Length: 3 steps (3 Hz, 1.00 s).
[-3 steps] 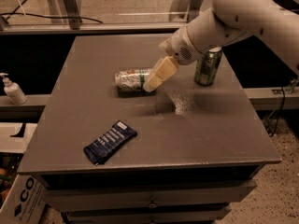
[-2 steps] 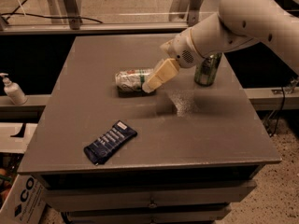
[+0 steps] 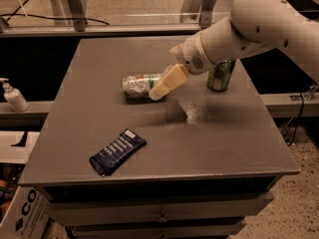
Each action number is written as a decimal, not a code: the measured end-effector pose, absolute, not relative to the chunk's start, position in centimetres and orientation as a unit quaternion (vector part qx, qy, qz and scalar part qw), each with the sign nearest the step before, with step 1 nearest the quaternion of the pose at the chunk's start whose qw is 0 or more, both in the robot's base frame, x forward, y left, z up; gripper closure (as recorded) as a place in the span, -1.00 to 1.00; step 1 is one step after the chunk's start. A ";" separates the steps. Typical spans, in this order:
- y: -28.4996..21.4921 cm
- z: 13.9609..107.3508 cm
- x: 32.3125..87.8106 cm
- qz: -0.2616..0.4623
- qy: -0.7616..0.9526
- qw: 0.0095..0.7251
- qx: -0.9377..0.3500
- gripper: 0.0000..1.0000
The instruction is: Knock 7up can over
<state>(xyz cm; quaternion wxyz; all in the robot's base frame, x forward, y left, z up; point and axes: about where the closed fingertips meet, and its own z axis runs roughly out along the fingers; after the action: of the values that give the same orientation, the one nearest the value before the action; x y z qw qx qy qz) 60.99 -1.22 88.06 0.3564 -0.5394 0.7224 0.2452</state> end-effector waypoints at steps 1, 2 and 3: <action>-1.1 87.0 60.0 0.245 0.727 0.373 -0.522 -1.00; -2.0 84.8 58.7 0.250 0.735 0.395 -0.492 -1.00; -4.1 82.7 57.7 0.258 0.740 0.421 -0.457 -1.00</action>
Offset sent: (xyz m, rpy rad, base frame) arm -0.0417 -0.0363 -0.0652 0.1557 -0.0291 -0.2040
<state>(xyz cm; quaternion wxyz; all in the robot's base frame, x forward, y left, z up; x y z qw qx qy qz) 57.69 -4.13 82.68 0.4211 -0.4572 0.7396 0.2582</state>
